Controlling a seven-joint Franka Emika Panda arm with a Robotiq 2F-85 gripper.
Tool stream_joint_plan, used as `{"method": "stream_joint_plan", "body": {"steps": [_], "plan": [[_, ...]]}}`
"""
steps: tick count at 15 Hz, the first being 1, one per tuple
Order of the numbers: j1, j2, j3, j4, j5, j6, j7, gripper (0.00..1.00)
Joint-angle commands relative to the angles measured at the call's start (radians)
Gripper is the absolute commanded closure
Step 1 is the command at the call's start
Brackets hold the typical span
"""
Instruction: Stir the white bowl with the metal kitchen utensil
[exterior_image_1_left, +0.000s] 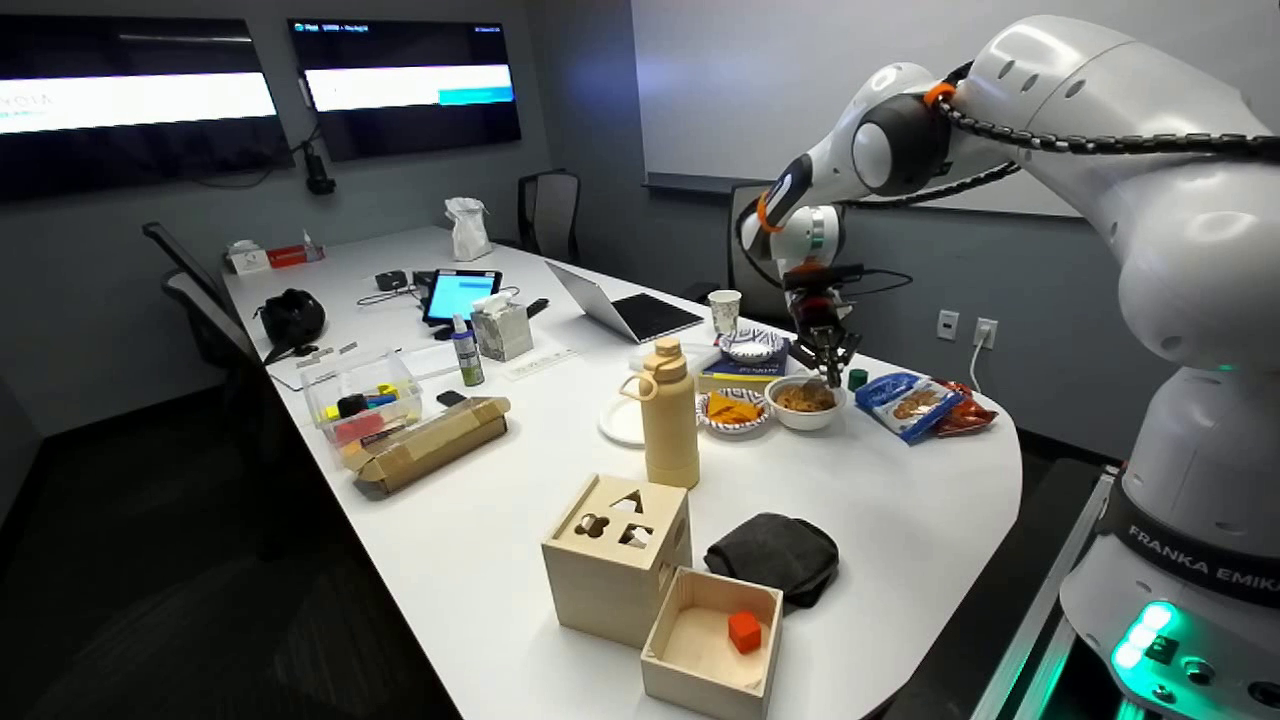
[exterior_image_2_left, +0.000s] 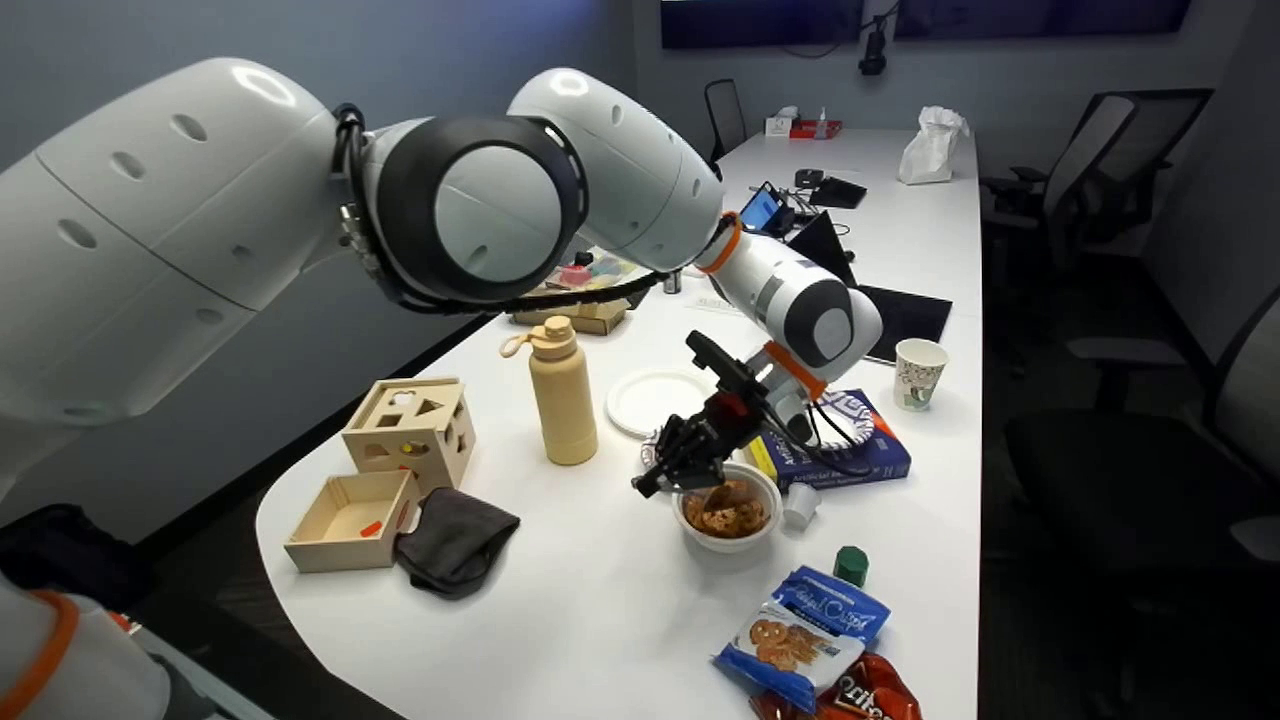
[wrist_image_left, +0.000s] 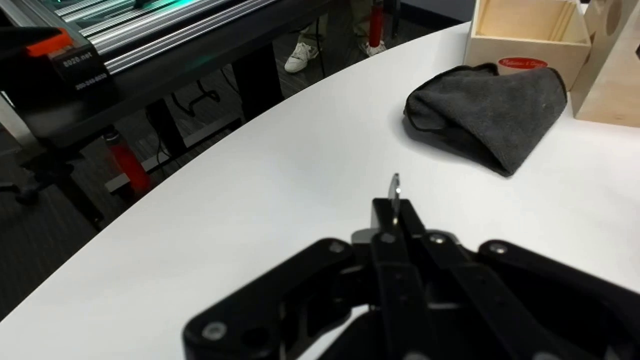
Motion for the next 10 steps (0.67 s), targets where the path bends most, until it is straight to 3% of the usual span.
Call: {"method": "stream_joint_plan", "body": {"steps": [1, 6, 10], "plan": [[-0.019, -0.071, 0.013, -0.073, 0.005, -0.014, -0.085, 0.99], [-0.033, -0.089, 0.013, -0.102, -0.001, 0.01, -0.183, 0.99], [-0.032, -0.089, 0.016, -0.15, -0.017, 0.103, -0.272, 0.99]]}}
